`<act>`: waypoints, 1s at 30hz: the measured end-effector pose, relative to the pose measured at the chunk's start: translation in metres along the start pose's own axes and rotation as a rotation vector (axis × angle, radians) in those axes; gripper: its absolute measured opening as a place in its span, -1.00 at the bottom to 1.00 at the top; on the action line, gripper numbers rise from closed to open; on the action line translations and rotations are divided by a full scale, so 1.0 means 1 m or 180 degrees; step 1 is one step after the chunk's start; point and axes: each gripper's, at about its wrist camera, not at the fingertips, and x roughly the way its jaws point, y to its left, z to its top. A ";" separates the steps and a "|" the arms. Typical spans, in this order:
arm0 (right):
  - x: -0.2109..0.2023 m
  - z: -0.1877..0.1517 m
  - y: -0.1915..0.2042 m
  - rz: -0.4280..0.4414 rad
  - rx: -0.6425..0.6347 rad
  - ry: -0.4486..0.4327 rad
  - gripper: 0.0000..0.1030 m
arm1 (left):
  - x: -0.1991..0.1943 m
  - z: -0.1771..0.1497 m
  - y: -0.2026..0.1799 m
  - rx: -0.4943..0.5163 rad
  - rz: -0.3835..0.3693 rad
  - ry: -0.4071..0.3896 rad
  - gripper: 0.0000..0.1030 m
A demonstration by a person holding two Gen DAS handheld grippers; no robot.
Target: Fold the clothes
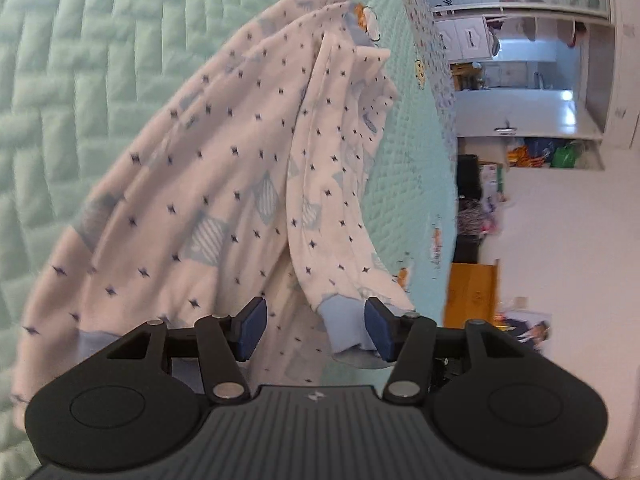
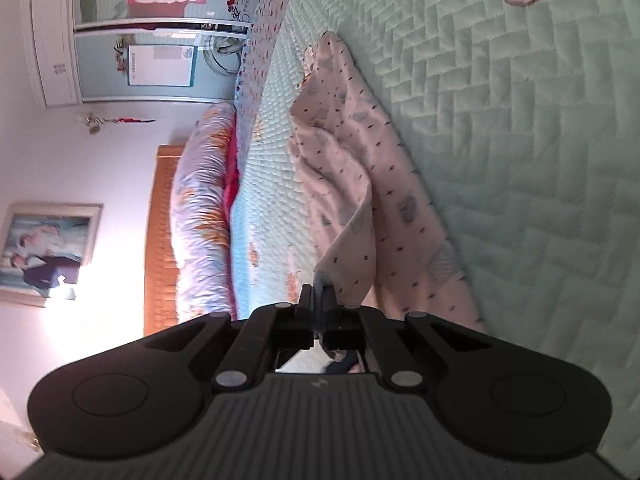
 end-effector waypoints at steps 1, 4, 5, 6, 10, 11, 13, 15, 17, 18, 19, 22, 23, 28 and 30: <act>0.001 -0.001 0.001 0.0026 0.0029 0.0007 -0.95 | 0.001 0.000 0.001 -0.0033 -0.0033 0.0008 0.10; 0.001 -0.002 0.003 0.0055 0.0064 0.0018 -0.95 | 0.004 0.001 0.002 -0.0070 -0.0105 0.0001 0.10; 0.001 -0.003 0.003 0.0063 0.0078 0.0017 -0.95 | 0.005 0.002 0.001 -0.0054 -0.0119 -0.0015 0.08; 0.001 -0.003 0.003 0.0071 0.0086 0.0011 -0.95 | 0.005 0.003 -0.001 -0.0045 -0.0139 -0.0030 0.07; -0.002 -0.005 0.000 0.0100 0.0120 -0.0003 -0.95 | 0.006 0.003 -0.013 0.0116 -0.0206 0.0013 -0.77; -0.003 -0.005 0.000 0.0091 0.0119 -0.0017 -0.95 | 0.005 0.001 -0.018 0.0207 -0.0184 0.0033 -0.74; -0.008 -0.006 -0.002 0.0106 0.0125 -0.0027 -0.95 | 0.002 -0.003 -0.028 0.0386 -0.0116 0.0025 -0.74; -0.012 -0.008 -0.003 0.0135 0.0129 -0.0030 -0.95 | 0.001 -0.006 -0.027 0.0459 -0.0032 0.0060 -0.74; -0.016 -0.012 -0.005 0.0135 0.0117 -0.0021 -0.95 | 0.000 -0.009 -0.027 0.0532 0.0053 0.0094 -0.74; -0.017 -0.014 -0.007 0.0136 0.0113 -0.0007 -0.95 | 0.000 -0.011 -0.027 0.0569 0.0095 0.0112 -0.74; -0.018 -0.016 -0.009 0.0136 0.0109 0.0008 -0.95 | -0.001 -0.012 -0.027 0.0605 0.0137 0.0129 -0.74; -0.019 -0.021 -0.016 0.0123 0.0110 0.0052 -0.95 | -0.002 -0.017 -0.026 0.0715 0.0265 0.0181 -0.74; -0.019 -0.023 -0.019 0.0092 0.0089 0.0063 -0.95 | -0.002 -0.018 -0.026 0.0752 0.0307 0.0198 -0.74; -0.016 -0.032 -0.032 -0.0036 0.0009 0.0164 -0.95 | 0.008 -0.025 -0.018 0.0926 0.0595 0.0287 -0.73; -0.015 -0.036 -0.037 -0.0092 -0.0019 0.0191 -0.95 | 0.010 -0.023 -0.019 0.0984 0.0661 0.0287 -0.73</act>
